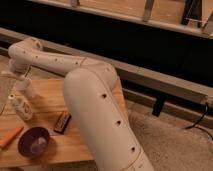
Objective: Place the white sponge in the ceramic cup
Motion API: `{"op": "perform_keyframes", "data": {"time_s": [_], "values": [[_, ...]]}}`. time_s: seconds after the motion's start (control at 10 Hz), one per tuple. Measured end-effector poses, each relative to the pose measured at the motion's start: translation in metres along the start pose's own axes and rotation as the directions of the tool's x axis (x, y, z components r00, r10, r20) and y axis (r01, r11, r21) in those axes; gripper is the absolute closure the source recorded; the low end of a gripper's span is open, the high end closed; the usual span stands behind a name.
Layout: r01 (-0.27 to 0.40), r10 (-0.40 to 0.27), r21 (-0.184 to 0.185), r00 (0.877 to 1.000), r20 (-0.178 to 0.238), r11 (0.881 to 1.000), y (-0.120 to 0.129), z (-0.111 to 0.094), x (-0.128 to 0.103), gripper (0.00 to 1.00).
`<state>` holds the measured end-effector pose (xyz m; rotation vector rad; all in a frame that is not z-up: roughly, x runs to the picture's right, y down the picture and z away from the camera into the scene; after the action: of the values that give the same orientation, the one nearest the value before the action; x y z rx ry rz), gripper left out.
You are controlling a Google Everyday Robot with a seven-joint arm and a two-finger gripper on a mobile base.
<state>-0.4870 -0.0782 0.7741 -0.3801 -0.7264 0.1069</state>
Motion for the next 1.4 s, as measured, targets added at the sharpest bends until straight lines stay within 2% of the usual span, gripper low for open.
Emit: {"op": "perform_keyframes", "data": {"time_s": [0.4,0.7,1.4], "values": [[-0.008,0.008,-0.027,1.000,0.018,1.000,0.003,0.012,0.010,1.00],[-0.020,0.020,-0.060,1.000,0.007,0.998,0.010,0.029,0.028,1.00],[0.013,-0.013,-0.070,1.000,0.006,0.997,0.006,0.043,0.025,1.00]]}}
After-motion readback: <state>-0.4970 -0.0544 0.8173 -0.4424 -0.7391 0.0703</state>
